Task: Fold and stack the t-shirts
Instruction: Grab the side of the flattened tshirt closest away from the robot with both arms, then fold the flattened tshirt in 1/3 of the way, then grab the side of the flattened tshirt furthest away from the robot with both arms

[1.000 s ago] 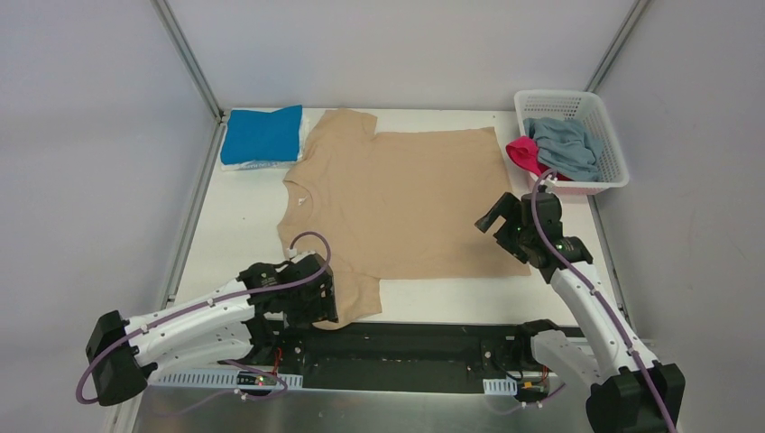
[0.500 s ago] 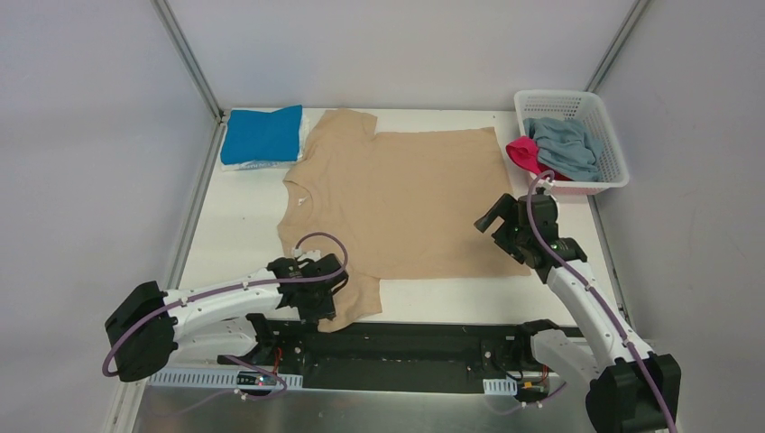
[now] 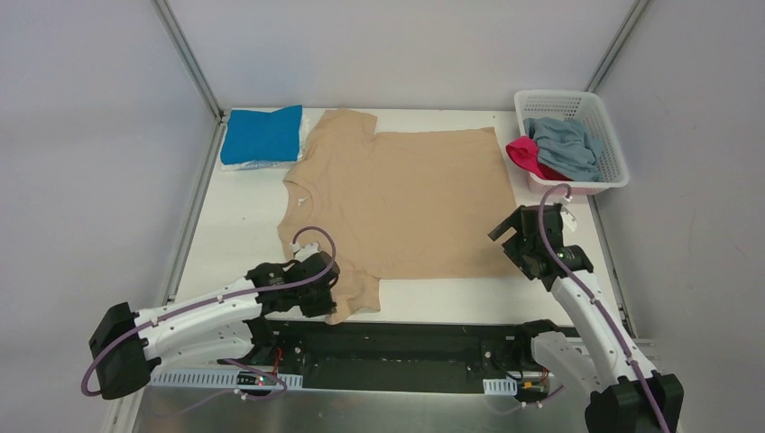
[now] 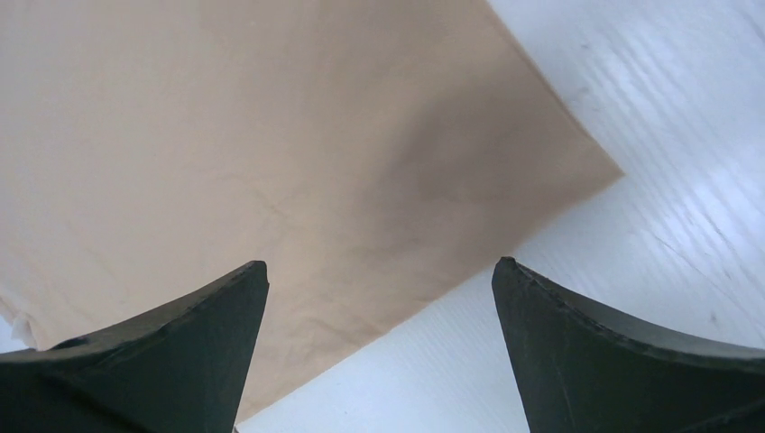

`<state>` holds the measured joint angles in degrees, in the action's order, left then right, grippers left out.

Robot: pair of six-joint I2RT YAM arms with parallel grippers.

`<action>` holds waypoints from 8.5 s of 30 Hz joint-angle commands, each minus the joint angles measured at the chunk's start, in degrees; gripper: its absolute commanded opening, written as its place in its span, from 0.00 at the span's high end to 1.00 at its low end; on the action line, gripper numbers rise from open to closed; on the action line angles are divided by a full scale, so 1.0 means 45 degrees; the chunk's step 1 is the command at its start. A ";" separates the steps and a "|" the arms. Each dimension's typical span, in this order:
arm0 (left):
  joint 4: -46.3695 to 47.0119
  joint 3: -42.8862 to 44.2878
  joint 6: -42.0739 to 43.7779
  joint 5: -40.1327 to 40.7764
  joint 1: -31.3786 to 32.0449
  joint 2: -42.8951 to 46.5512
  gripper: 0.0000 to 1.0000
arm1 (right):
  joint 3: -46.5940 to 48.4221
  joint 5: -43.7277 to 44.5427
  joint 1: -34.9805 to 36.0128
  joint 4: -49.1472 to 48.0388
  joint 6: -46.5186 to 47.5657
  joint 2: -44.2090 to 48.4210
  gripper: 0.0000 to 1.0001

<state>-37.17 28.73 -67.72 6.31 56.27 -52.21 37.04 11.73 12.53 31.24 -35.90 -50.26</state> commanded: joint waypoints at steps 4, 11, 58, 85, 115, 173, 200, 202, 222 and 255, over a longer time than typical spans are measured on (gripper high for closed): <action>0.0669 -0.0075 0.0376 0.0351 0.0037 0.0663 1.00 | -0.1011 0.1193 -0.0820 0.2096 -0.2210 0.1194 0.01; 0.1902 0.0372 0.1131 0.0472 -0.0031 -0.0281 1.00 | -0.2107 0.0801 -0.1874 -0.0103 -0.2558 -0.0314 0.04; 0.4732 0.2029 0.4730 -0.0699 -0.4264 -0.0002 1.00 | -0.0995 -0.1136 -0.2029 -0.3773 0.0212 -0.0977 1.00; 0.7067 0.4809 0.7593 -0.1014 -0.7346 -0.3917 1.00 | 0.2118 0.0950 -0.1526 -0.6526 0.0825 -0.5382 1.00; 0.7793 0.7280 0.9173 -0.2344 -0.8656 -0.7973 1.00 | 0.3186 0.1661 -0.1476 -0.7887 0.1285 -0.7832 1.00; 0.6799 0.6413 0.7180 -0.4252 -0.9767 -0.9141 0.01 | 0.4136 -0.1676 -0.0548 -0.6288 0.2767 -0.9544 0.01; 0.1577 -0.1285 0.3079 -0.2084 -0.9614 0.1322 0.01 | -0.2444 -0.3866 -0.0355 -0.0143 -0.0650 -0.0646 0.01; 0.1157 -0.1509 0.2827 -0.2171 -0.9596 0.2345 0.01 | -0.2751 -0.4411 -0.0331 0.0063 -0.0828 0.0054 0.01; 0.1764 0.1379 0.4550 -0.3959 -0.9431 0.2304 0.01 | -0.0998 -0.4998 -0.0314 -0.0904 0.0645 0.1252 0.01; 0.0554 -0.0490 0.2550 -0.0659 -0.7264 0.1642 0.01 | 0.0568 -0.1844 -0.0346 -0.4209 0.0258 -0.0514 0.01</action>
<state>-28.73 22.06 -57.89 -1.91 23.29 -42.87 35.57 -0.21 10.81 17.67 -34.04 -50.76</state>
